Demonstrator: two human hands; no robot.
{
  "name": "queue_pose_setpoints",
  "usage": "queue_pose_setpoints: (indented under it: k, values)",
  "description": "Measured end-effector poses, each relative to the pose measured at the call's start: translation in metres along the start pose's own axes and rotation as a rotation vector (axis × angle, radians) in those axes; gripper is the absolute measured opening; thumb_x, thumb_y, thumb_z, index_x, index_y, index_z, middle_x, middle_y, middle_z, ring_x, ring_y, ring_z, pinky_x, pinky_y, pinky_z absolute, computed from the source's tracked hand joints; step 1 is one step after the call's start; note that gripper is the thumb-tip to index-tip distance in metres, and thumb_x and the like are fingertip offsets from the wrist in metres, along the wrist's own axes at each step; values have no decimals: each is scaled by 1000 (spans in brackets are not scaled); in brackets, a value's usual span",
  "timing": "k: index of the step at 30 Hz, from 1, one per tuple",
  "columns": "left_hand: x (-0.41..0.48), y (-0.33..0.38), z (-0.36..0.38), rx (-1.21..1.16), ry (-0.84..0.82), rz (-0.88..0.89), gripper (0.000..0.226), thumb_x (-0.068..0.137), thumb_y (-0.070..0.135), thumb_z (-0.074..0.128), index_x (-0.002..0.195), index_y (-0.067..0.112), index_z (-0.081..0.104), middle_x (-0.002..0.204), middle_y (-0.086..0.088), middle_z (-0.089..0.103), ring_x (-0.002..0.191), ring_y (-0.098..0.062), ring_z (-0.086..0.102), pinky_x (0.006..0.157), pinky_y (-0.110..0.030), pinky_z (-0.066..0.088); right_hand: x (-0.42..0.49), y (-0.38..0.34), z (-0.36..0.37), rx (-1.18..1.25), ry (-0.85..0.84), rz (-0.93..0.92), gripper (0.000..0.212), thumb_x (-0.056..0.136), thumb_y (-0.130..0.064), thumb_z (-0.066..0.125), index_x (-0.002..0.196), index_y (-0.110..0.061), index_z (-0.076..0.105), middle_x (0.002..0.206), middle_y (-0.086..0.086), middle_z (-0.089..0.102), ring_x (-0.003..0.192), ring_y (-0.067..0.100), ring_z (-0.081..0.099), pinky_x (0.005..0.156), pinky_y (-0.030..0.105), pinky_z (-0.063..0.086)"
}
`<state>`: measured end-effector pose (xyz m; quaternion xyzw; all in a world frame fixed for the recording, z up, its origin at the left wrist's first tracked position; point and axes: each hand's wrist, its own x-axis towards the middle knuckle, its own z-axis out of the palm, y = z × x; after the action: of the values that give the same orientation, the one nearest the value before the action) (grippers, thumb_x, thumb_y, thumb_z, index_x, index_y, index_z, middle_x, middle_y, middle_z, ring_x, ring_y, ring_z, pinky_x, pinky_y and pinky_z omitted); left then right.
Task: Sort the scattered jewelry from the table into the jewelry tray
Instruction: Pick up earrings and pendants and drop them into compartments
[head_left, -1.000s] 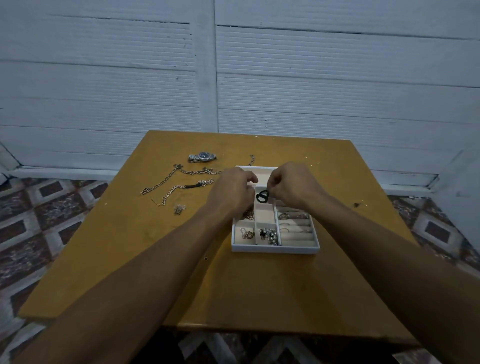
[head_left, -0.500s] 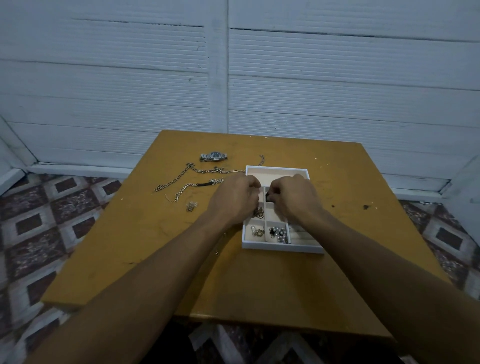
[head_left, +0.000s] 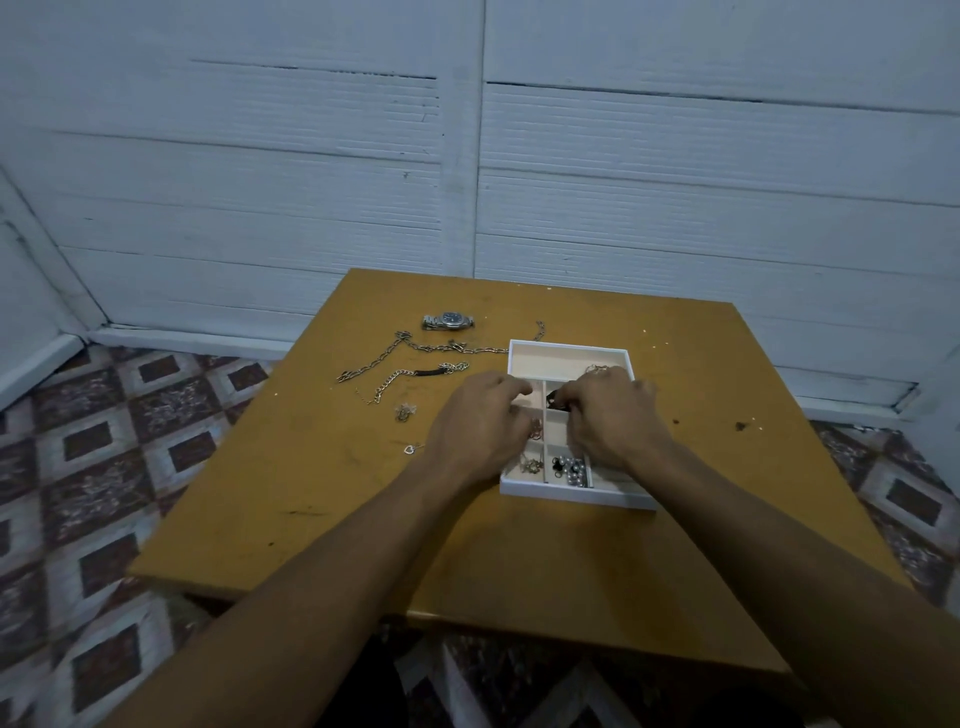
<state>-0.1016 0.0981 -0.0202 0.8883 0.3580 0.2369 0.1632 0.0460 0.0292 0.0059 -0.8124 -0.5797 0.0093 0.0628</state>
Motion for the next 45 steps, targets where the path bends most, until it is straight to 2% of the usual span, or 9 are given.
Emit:
queue_pose_setpoints:
  k: [5, 8, 11, 16, 20, 28, 35, 42, 45]
  values:
    - [-15, -11, -17, -6, -2, -46, 36, 95, 30, 52, 129, 19, 57, 132, 2, 56, 123, -14, 44, 96, -28, 37, -4, -9, -3, 55, 29, 6, 36, 89, -14, 45, 112, -29, 69, 116, -1, 66, 119, 25, 48, 93, 42, 29]
    - [-27, -18, -28, -91, 45, -144, 33, 95, 27, 52, 127, 22, 59, 133, 4, 56, 126, -13, 44, 102, -31, 36, -6, -16, -2, 249, 35, 16, 31, 89, -15, 47, 108, -25, 70, 112, -1, 69, 114, 26, 53, 100, 44, 36]
    - [-40, -28, -42, -229, 105, -265, 30, 93, 23, 56, 123, 21, 63, 125, 5, 61, 115, -10, 53, 97, -31, 45, -8, -27, -2, 422, 11, 12, 25, 89, -18, 53, 107, -23, 70, 109, -2, 70, 108, 23, 59, 99, 47, 43]
    - [-62, -45, -60, -280, 153, -304, 26, 93, 20, 57, 117, 20, 67, 115, 6, 66, 103, -7, 57, 89, -26, 48, -7, -50, -6, 437, -16, -56, 27, 86, -20, 59, 111, -24, 69, 112, -5, 69, 106, 18, 60, 94, 39, 47]
    - [-76, -56, -67, -216, 144, -286, 25, 94, 25, 57, 116, 21, 68, 114, 8, 66, 99, -3, 56, 81, -20, 43, -7, -73, -8, 325, -54, -119, 26, 86, -21, 61, 111, -24, 69, 110, -4, 69, 107, 18, 59, 86, 31, 46]
    - [-85, -57, -68, -176, 124, -268, 25, 95, 27, 55, 116, 19, 67, 117, 4, 66, 99, -3, 52, 82, -19, 40, -13, -107, 6, -83, -111, -88, 35, 86, -50, 60, 107, -23, 64, 111, 7, 62, 118, 27, 44, 102, 47, 29]
    - [-85, -54, -65, -202, 130, -270, 24, 95, 25, 56, 114, 18, 68, 115, 3, 67, 99, -4, 55, 82, -18, 40, -21, -115, 5, -226, -136, -120, 17, 93, -18, 49, 106, -16, 59, 108, 11, 61, 115, 30, 44, 97, 47, 29]
    - [-86, -50, -64, -234, 145, -266, 25, 95, 24, 56, 116, 17, 67, 115, 4, 66, 98, -2, 54, 80, -16, 39, -18, -116, -1, -164, -168, -113, 8, 94, -18, 49, 96, -18, 57, 105, 9, 61, 116, 29, 39, 92, 46, 28]
    - [-83, -49, -63, -331, 178, -335, 23, 95, 24, 56, 114, 19, 68, 111, 7, 66, 99, -3, 55, 82, -15, 41, -17, -112, -12, -80, -151, -109, 22, 94, -18, 48, 107, -16, 66, 110, 9, 62, 118, 30, 38, 93, 45, 29]
